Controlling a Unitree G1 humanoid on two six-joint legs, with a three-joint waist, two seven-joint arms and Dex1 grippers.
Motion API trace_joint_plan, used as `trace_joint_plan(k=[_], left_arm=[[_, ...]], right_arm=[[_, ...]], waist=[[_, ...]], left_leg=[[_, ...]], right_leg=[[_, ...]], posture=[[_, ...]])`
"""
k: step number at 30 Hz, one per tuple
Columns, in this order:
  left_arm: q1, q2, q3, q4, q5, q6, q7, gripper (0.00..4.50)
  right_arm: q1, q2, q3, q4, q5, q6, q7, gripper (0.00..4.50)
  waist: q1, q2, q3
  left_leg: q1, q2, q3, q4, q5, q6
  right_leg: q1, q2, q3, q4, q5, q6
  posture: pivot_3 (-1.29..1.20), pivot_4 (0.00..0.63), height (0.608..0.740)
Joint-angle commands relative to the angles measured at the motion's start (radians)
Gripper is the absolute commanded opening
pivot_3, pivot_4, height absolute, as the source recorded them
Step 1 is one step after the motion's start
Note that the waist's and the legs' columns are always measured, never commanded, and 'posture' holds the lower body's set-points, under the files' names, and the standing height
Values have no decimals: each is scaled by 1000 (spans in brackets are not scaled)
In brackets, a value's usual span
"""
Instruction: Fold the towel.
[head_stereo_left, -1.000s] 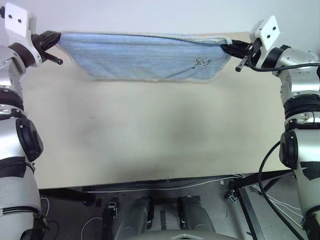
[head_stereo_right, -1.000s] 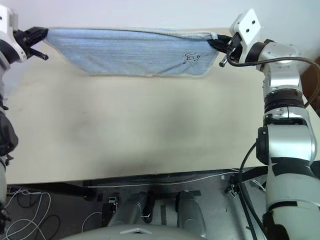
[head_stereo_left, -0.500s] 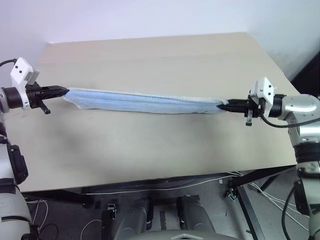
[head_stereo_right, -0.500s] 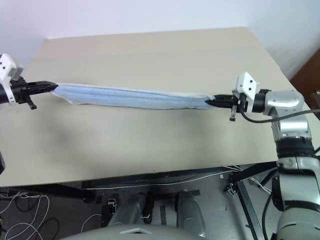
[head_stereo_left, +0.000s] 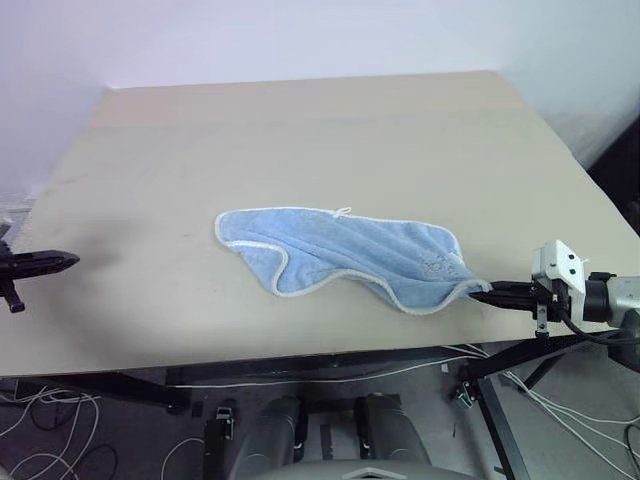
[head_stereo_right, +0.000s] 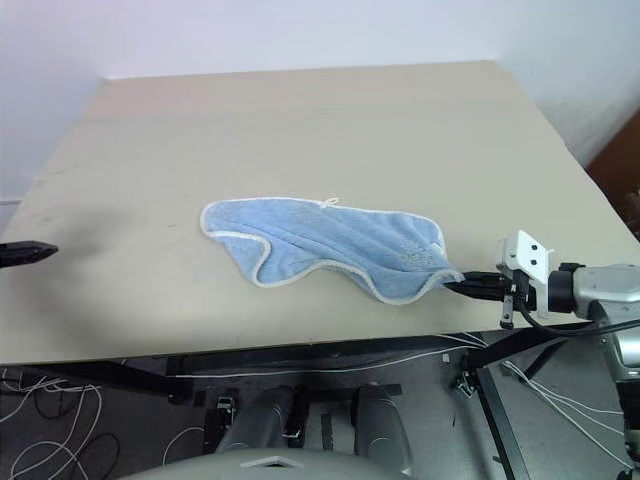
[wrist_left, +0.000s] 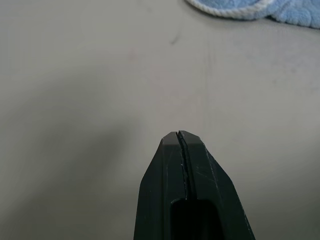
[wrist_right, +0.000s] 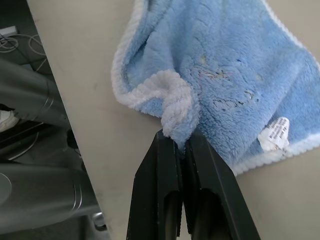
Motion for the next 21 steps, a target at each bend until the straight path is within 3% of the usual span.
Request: trace_joint_plan(k=[1,5,8,15,19,21], left_arm=[[2,-29,40,-118,-87,88,-31,0],[12,-97,-23,-272,-99,131,-49,0],[-70,-187,-72,-324,-111,201,-34,537],[-277,-375,-204,-337,-73,278,-21,2796],[-372,-445,-286,-252,-9,204,-37,4130],[-427,-483,-322,-184,22,169,-50,4439]], right_arm=[[-49,8,-10,-39,25,12,-15,47],[-71,22,20,-36,8,6,-15,47],[-95,38,44,-25,-7,-9,-29,0],[-138,83,63,76,-52,-106,-61,0],[-141,104,70,102,-69,-141,-77,0],[-139,110,71,145,-87,-176,-82,0]], waist=[[6,0,0],[10,0,0],[13,0,0],[11,-1,0],[2,-1,0],[2,-1,0]], left_leg=[[0,0,0,0,0,0],[-2,0,0,0,0,0],[-4,0,1,0,0,0],[-5,0,1,1,1,2],[-5,0,1,1,2,2],[-5,0,2,1,2,2]], right_leg=[[0,0,0,0,0,0],[-2,0,-1,-1,0,0],[-3,0,-1,-1,2,4],[-4,1,-2,-1,3,5],[-4,1,-2,0,3,5],[-4,2,-2,1,3,5]], posture=[[0,150,740],[0,150,740],[0,150,740],[0,150,740],[0,150,740],[0,150,740]])
